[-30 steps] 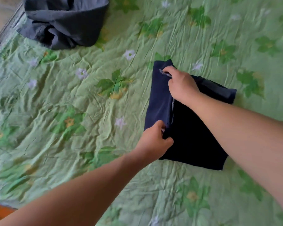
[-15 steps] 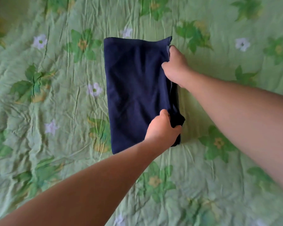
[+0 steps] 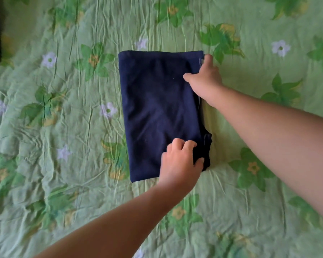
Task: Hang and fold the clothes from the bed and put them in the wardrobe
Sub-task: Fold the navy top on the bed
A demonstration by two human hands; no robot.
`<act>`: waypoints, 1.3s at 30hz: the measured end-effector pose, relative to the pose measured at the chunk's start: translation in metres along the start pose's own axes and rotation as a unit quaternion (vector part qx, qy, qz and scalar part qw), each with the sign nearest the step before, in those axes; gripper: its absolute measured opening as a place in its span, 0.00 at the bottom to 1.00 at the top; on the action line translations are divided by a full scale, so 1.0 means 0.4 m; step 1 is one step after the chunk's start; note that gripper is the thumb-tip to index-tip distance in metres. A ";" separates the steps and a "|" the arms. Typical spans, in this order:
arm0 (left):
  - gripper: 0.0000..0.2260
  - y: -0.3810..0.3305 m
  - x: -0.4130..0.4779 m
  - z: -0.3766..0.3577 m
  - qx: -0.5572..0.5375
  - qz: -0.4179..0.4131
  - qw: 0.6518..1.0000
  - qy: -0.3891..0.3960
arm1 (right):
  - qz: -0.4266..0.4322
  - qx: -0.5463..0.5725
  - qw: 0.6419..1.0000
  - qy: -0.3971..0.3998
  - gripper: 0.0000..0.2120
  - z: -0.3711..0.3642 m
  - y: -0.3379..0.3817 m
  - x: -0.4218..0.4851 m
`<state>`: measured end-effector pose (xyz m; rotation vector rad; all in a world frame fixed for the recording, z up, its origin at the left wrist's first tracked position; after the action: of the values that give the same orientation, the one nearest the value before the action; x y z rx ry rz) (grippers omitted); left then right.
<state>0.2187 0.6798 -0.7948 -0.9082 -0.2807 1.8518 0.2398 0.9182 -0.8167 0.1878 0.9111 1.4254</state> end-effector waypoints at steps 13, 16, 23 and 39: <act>0.08 0.315 -0.135 0.096 -0.351 0.275 0.892 -0.074 | -0.103 0.199 0.972 0.065 0.22 -0.027 -0.025 -0.044; 0.14 0.323 -0.129 0.133 -0.431 0.279 0.856 -0.062 | -0.106 0.230 0.966 0.044 0.17 -0.005 -0.023 -0.069; 0.05 0.486 -0.052 0.388 -0.518 0.251 0.792 -0.203 | -0.199 0.336 0.915 0.098 0.12 -0.018 -0.107 -0.258; 0.25 0.518 -0.100 0.283 -0.455 0.151 0.863 -0.163 | 0.036 -0.086 0.990 0.107 0.24 -0.029 0.035 -0.140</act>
<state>0.0055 0.5725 -0.8141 -1.2996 -1.3788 2.1693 0.2282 0.8660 -0.7918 -0.0651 0.9569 1.6048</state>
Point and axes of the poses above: each hand's wrist, its own x-axis towards the middle knuckle, its own z-axis out of the back of the hand, y = z × x, the point moved 3 cm from there along x, towards the middle knuckle, and after that the axes turned 1 degree about y, right-handed, at the moved point
